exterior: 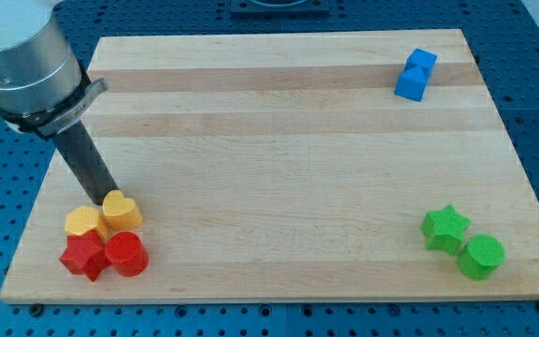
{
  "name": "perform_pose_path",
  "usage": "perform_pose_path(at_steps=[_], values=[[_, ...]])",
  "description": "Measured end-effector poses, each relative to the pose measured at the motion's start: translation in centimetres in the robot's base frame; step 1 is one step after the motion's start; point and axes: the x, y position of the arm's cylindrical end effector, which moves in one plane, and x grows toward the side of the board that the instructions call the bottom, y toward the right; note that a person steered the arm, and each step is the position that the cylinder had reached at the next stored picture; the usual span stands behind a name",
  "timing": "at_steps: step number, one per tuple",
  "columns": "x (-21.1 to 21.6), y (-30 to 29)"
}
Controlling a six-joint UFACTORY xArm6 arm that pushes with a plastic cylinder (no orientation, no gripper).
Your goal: Push the yellow blocks towards the bottom
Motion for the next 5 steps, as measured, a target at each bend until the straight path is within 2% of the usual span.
perform_pose_path(at_steps=[2,4,5], values=[[1.7,0.0],[1.3,0.9],[-0.4,6.1]])
